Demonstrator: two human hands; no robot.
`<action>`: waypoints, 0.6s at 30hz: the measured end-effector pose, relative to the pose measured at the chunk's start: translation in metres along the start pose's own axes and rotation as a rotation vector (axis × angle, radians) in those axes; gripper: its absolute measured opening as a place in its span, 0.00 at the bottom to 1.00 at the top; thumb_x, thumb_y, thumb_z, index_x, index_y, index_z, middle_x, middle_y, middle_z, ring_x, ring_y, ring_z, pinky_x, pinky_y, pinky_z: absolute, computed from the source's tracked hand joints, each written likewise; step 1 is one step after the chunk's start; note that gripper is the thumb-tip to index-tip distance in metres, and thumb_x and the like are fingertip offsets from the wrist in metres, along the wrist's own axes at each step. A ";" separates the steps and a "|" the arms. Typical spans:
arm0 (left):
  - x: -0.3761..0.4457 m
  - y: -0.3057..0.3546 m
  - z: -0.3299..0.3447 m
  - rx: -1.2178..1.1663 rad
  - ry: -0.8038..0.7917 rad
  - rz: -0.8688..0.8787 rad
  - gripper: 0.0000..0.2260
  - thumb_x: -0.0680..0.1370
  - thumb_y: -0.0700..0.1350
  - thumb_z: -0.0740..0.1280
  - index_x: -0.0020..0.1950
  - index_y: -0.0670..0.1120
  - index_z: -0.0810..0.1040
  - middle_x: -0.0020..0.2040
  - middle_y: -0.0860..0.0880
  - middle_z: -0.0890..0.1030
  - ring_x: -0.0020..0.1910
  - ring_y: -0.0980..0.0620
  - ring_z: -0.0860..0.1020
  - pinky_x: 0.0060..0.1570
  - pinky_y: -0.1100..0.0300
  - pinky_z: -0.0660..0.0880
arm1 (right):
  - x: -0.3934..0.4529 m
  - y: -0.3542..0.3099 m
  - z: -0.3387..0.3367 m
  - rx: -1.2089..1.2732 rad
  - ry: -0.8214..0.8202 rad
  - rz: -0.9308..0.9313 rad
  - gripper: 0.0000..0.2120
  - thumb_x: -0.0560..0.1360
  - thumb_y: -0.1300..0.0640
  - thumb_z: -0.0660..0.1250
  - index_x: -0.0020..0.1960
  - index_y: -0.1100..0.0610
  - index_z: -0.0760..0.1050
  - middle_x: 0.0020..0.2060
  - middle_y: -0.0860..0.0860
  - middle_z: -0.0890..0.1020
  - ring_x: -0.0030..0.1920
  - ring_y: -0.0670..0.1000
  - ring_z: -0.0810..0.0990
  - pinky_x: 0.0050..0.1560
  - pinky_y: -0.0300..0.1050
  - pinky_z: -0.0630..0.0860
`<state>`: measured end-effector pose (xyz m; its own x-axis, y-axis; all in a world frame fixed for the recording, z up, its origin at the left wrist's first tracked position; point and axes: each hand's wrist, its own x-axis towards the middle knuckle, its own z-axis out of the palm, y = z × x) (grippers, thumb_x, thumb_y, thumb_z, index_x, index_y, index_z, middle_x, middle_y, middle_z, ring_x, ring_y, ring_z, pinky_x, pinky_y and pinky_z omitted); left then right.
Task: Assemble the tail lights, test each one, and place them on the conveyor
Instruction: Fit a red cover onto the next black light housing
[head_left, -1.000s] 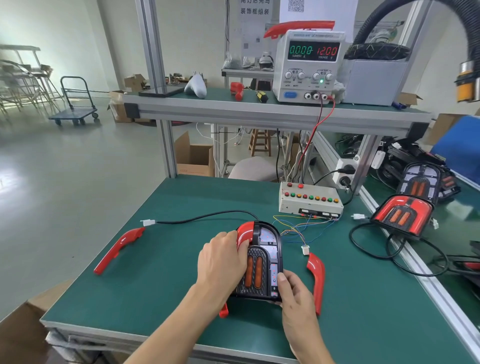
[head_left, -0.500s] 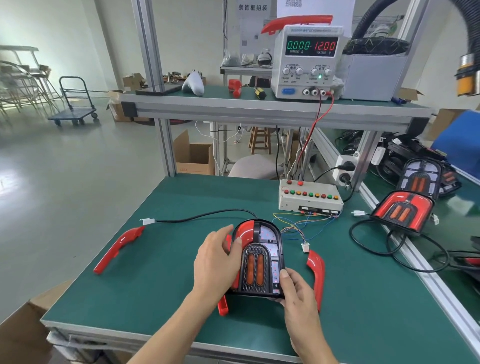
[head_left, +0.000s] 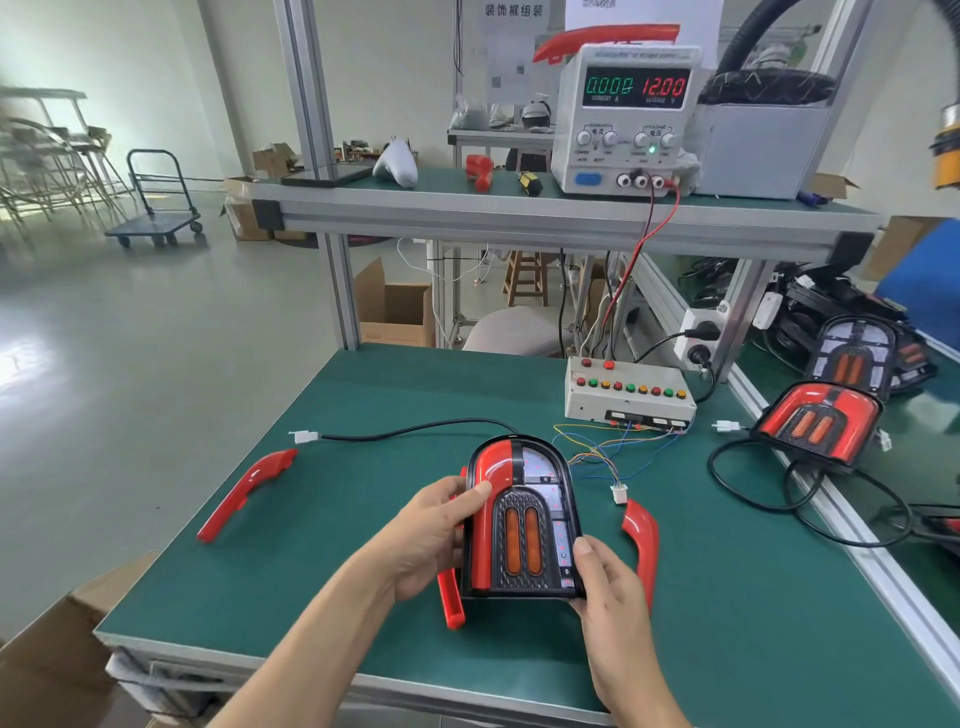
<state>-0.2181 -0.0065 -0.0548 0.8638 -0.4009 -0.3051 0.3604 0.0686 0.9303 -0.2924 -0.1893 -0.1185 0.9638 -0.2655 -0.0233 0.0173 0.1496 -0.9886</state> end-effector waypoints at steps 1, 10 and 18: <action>0.000 -0.002 0.001 -0.032 -0.005 -0.004 0.17 0.83 0.51 0.65 0.65 0.39 0.72 0.57 0.38 0.83 0.53 0.41 0.80 0.63 0.38 0.76 | 0.000 0.001 0.000 0.006 0.005 0.002 0.15 0.86 0.55 0.58 0.52 0.55 0.84 0.49 0.58 0.88 0.50 0.56 0.86 0.55 0.55 0.81; 0.003 -0.010 0.014 -0.269 0.100 0.195 0.24 0.78 0.50 0.67 0.66 0.35 0.72 0.61 0.33 0.81 0.55 0.39 0.81 0.63 0.36 0.76 | 0.001 -0.004 0.002 0.079 0.063 -0.043 0.26 0.73 0.44 0.67 0.63 0.60 0.78 0.53 0.59 0.86 0.51 0.55 0.85 0.45 0.45 0.83; 0.010 -0.024 0.062 -0.334 0.126 0.387 0.20 0.79 0.50 0.69 0.64 0.38 0.74 0.59 0.37 0.83 0.53 0.43 0.82 0.53 0.48 0.81 | -0.005 -0.012 0.008 0.066 0.001 -0.064 0.21 0.73 0.49 0.69 0.62 0.58 0.71 0.41 0.62 0.87 0.35 0.62 0.86 0.34 0.45 0.81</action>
<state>-0.2399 -0.0684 -0.0673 0.9842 -0.1769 0.0064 0.0816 0.4852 0.8706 -0.2953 -0.1827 -0.1051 0.9599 -0.2775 0.0394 0.0964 0.1948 -0.9761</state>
